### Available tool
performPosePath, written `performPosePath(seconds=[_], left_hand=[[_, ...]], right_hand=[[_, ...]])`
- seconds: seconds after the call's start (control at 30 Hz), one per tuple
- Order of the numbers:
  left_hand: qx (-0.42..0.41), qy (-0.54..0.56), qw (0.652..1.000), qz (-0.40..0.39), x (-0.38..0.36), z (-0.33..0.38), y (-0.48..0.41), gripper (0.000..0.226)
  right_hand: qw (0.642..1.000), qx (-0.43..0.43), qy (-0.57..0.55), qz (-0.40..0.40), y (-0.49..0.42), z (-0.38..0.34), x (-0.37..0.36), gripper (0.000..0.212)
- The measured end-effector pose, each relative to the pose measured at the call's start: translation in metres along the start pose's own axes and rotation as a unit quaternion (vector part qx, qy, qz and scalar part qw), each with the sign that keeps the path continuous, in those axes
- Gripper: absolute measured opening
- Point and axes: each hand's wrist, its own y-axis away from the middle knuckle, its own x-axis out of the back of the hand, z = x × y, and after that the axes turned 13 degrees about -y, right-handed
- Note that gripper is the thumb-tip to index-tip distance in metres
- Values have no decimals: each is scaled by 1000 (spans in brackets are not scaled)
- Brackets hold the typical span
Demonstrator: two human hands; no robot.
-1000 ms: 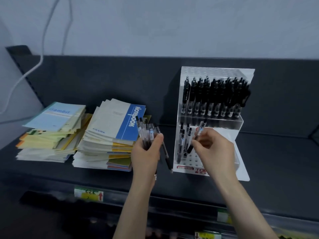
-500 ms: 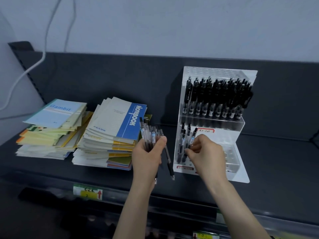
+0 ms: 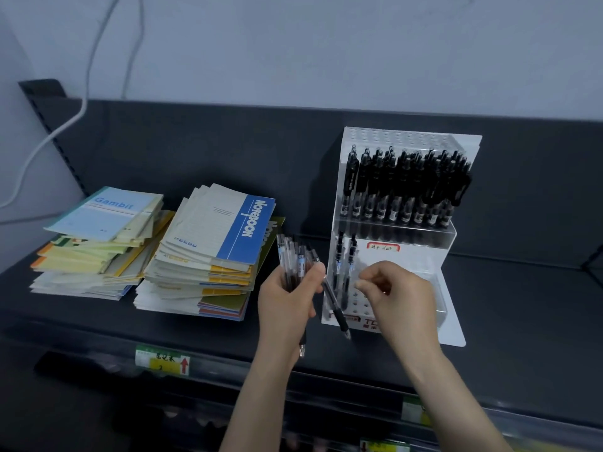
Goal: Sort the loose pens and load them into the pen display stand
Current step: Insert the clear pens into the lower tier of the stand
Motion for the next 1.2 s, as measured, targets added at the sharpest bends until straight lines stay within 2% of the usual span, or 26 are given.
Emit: performPosePath(seconds=[0.07, 0.13, 0.2, 0.27, 0.33, 0.37, 0.47, 0.53, 0.9, 1.2], left_hand=[[-5, 1, 1000, -9, -5, 1, 1, 20], [-9, 7, 1000, -22, -12, 4, 4, 17], [-16, 11, 999, -34, -19, 6, 7, 18], [-15, 12, 999, -35, -22, 8, 8, 25], [7, 14, 1000, -20, -20, 8, 7, 30], [22, 25, 999, -13, -18, 8, 5, 30], [43, 71, 996, -12, -12, 8, 2, 21], [46, 78, 996, -15, -10, 7, 2, 13], [65, 134, 989, -23, 4, 4, 4, 17], [70, 103, 992, -28, 8, 2, 3, 16]], right_hand=[[998, -6, -29, -55, 3, -8, 4, 9], [992, -20, -59, -114, 6, -15, 5, 17], [989, -23, -68, -132, 8, -15, 6, 26], [992, -26, -73, -96, 6, -11, 9, 21], [996, -35, -84, -16, -1, -6, 17, 12], [994, -37, -100, 27, -6, -5, 22, 15], [981, -17, -158, 108, -18, -6, 29, 18], [976, -7, -173, 129, -25, -5, 25, 18], [989, 14, -111, 95, -40, 6, -3, 16], [999, -5, -7, 45, -34, 25, -15, 8]])
